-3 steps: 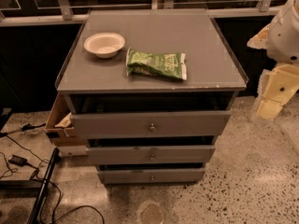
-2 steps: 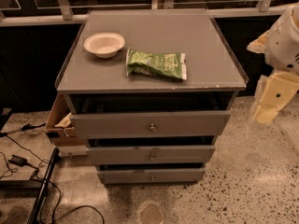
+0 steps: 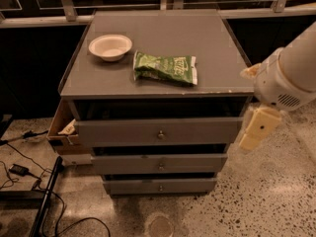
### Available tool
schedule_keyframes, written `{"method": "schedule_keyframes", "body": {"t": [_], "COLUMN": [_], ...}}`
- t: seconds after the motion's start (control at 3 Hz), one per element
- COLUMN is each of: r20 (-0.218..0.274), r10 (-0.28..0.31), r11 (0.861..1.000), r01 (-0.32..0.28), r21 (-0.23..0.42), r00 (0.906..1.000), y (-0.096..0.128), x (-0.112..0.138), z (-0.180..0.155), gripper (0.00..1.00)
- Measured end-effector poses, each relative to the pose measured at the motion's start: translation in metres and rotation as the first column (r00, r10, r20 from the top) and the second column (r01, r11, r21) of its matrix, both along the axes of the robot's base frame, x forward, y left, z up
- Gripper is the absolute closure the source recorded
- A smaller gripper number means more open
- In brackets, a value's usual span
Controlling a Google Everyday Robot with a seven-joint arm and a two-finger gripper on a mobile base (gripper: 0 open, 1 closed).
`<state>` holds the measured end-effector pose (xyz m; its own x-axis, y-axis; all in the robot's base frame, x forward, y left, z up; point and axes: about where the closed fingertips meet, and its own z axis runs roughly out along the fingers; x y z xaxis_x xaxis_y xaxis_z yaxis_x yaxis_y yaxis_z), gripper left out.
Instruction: Open top drawer
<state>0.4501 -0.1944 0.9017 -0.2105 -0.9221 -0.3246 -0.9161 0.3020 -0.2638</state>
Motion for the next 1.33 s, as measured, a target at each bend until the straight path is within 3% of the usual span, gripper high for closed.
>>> {"method": "schedule_keyframes", "body": {"t": [0.67,1.0,1.33], "r20": [-0.028,-0.053,-0.053], "r10": [0.045,0.063,0.063], "r11": [0.998,0.997,0.997], "r01": [-0.043,-0.06,-0.06], "r21": [0.051,0.056,0.056], "r00": [0.9986,0.9966,0.9966], "y": [0.026,0.04,0.04], "x": [0.014,0.033,0.033], "z": [-0.07,-0.135,-0.135], "gripper": [0.0,0.0,0.0]}}
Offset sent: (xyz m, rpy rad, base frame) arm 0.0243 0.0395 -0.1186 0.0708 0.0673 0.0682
